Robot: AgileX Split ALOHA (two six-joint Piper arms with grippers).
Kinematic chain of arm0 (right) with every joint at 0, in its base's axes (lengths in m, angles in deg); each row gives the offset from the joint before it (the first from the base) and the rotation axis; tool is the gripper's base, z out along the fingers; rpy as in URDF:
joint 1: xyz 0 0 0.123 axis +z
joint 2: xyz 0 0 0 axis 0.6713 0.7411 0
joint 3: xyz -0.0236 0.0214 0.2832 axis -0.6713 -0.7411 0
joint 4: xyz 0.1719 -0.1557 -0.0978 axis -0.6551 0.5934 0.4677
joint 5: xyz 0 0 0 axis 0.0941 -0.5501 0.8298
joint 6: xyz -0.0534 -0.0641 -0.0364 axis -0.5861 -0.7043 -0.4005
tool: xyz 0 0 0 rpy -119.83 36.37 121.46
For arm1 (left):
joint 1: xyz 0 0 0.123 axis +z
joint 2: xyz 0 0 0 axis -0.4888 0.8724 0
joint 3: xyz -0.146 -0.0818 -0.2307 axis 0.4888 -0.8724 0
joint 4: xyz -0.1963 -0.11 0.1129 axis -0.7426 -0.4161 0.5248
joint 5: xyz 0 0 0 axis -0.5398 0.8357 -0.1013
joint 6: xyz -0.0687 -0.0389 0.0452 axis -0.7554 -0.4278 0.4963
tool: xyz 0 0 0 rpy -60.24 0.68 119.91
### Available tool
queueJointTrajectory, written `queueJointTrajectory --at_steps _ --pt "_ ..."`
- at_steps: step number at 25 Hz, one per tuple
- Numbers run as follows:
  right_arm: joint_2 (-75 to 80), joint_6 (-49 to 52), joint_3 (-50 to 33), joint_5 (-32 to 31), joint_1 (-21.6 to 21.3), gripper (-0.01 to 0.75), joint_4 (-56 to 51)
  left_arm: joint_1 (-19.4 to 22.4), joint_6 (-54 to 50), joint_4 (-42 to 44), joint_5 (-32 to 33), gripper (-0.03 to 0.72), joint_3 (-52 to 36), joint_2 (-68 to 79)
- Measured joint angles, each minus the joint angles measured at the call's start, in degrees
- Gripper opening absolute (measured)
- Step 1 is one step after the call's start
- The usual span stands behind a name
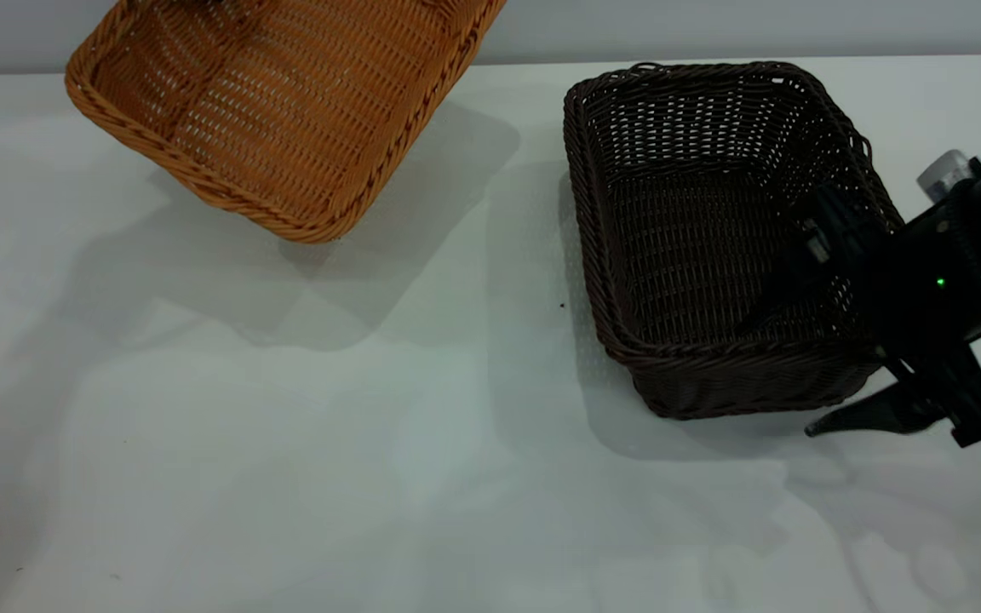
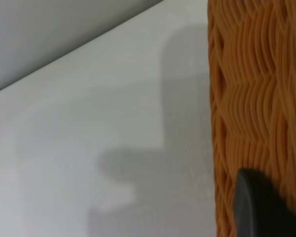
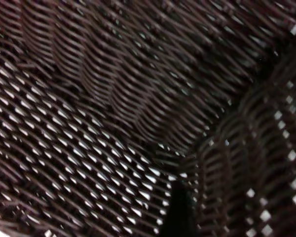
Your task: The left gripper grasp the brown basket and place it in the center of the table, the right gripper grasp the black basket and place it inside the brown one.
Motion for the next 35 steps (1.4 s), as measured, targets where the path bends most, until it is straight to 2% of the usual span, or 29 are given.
queueJointTrajectory --at_steps 3,7,9,12,18,21,24,29,35 --pt "0.5 0.0 1.9 0.7 0.0 0.397 -0.1 0.0 0.1 0.0 -0.3 0.076 0.0 0.0" --pt "0.7 -0.5 4.5 3.2 -0.4 0.151 -1.3 0.0 0.1 0.0 -1.1 0.076 0.0 0.0" --pt "0.7 -3.1 6.0 3.8 -1.6 0.081 -0.9 0.0 0.3 0.0 -1.1 0.076 0.0 0.0" --pt "1.0 -7.9 7.2 1.2 -5.1 0.078 0.9 0.0 2.0 0.0 -1.0 0.076 0.0 0.0" --pt "0.1 -15.3 14.0 -6.9 -19.9 0.078 4.3 -0.1 3.6 0.0 2.1 0.076 0.0 0.0" --pt "-1.5 -16.5 19.1 -11.6 -26.7 0.078 12.4 -1.0 8.8 0.1 5.5 0.076 0.0 0.0" --pt "-2.1 -16.5 23.8 -16.8 -31.5 0.078 21.2 -4.2 18.2 0.3 9.1 0.076 0.0 0.1" --pt "-2.2 -16.9 28.1 -22.9 -33.9 0.078 30.7 -13.3 34.5 0.2 9.2 0.076 0.0 1.8" --pt "-2.2 -17.5 29.4 -24.1 -33.9 0.078 31.3 -22.3 45.1 0.2 -1.3 0.076 0.0 5.9"
